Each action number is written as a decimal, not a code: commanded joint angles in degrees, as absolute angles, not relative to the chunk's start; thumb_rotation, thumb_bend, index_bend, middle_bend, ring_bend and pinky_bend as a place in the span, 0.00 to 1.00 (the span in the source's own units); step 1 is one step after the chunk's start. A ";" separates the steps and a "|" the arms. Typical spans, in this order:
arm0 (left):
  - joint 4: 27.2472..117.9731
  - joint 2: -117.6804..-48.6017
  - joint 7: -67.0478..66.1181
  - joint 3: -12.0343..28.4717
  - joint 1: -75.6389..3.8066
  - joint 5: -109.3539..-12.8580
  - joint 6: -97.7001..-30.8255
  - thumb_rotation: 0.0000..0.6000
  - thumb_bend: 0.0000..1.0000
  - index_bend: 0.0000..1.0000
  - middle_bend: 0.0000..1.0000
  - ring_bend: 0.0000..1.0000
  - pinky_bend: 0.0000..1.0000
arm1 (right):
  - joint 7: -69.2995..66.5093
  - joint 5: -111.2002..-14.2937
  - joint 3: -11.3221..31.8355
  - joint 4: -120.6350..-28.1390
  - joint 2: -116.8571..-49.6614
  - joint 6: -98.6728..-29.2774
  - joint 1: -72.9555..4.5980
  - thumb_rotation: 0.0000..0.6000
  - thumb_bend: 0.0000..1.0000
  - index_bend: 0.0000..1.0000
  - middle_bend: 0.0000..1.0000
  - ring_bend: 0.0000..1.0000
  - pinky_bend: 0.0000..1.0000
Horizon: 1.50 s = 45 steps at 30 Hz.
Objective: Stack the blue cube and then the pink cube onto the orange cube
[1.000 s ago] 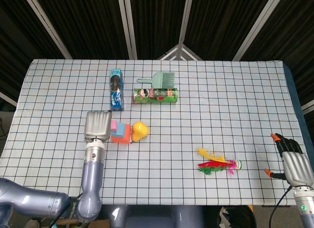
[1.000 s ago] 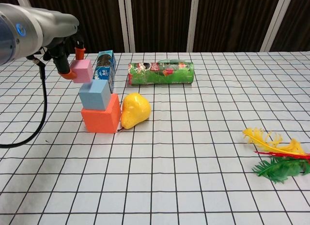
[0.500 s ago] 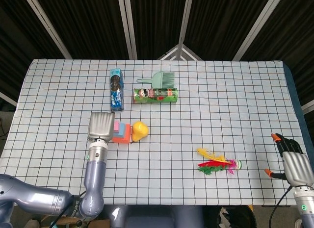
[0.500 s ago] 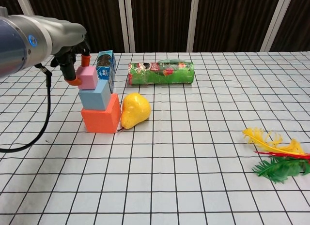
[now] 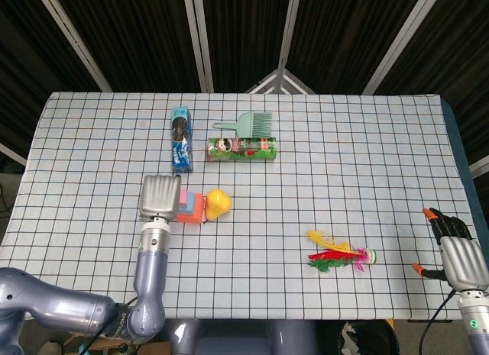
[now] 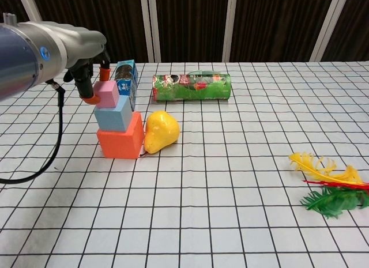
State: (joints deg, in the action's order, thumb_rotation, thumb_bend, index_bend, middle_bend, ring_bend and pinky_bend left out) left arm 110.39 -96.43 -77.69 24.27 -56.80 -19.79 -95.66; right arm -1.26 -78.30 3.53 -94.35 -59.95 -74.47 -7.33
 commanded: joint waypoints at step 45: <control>117.72 -59.89 -23.39 -18.64 -27.43 -75.05 -92.84 1.00 0.22 0.16 0.23 0.18 0.31 | -0.67 -79.39 3.26 -95.66 -59.62 -75.70 -6.91 1.00 0.17 0.04 0.08 0.11 0.08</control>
State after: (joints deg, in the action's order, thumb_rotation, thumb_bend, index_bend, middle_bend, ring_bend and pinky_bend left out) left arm 131.31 -70.85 -48.25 -3.73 -40.06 -59.17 -98.63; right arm -0.94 -79.25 3.27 -95.58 -59.51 -75.49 -6.95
